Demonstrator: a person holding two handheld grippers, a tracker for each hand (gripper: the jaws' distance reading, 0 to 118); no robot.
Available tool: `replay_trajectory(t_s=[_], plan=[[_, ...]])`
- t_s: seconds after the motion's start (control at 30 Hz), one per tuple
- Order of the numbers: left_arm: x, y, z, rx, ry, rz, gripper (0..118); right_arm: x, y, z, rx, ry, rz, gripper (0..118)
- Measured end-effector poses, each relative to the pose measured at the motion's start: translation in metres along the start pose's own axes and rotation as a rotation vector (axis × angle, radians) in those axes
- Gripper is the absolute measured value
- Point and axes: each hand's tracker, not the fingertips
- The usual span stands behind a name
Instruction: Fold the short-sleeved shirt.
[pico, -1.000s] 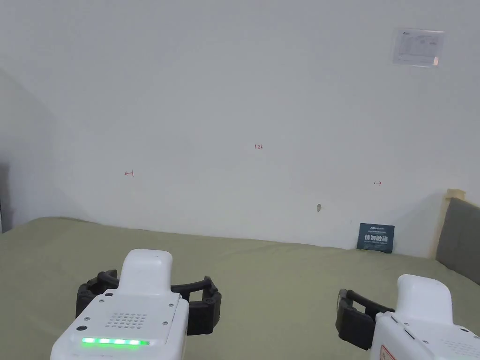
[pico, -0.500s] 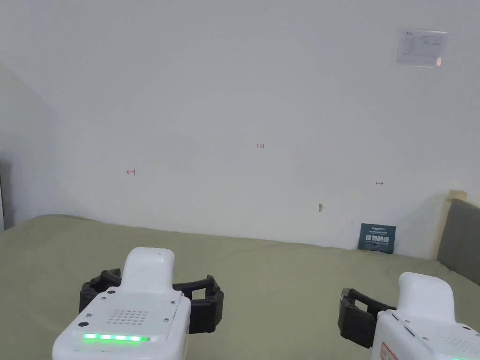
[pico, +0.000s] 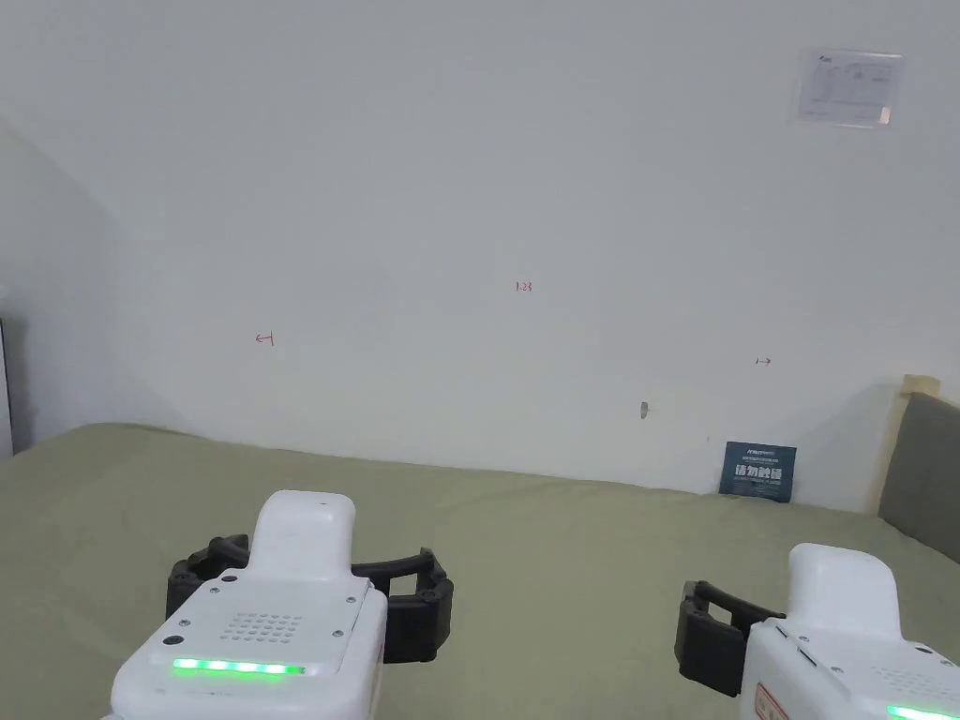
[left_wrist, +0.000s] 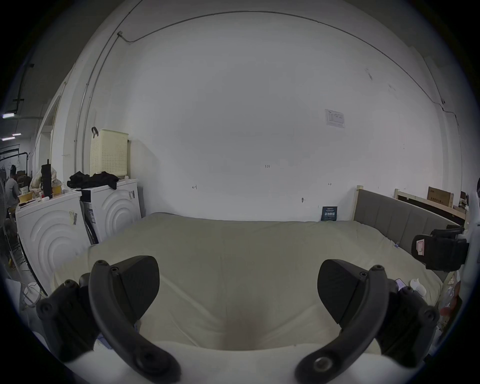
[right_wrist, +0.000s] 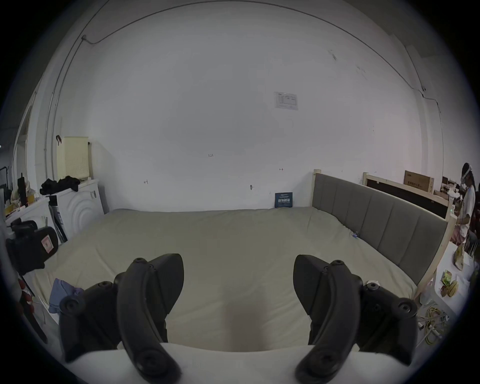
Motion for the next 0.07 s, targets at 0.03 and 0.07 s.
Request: replay_trajectory(t_s=[0.03,0.07], plan=[[0.0000,0.0002,-0.0003,-0.001,-0.001,0.001,118,0.0005,-0.0007,-0.0012,-0.008,0.007,-0.004,92],[0.0001,0.0004,-0.0005,-0.001,-0.002,0.001,118,0.0009,-0.0017,-0.0013,-0.015,0.026,-0.011,92]])
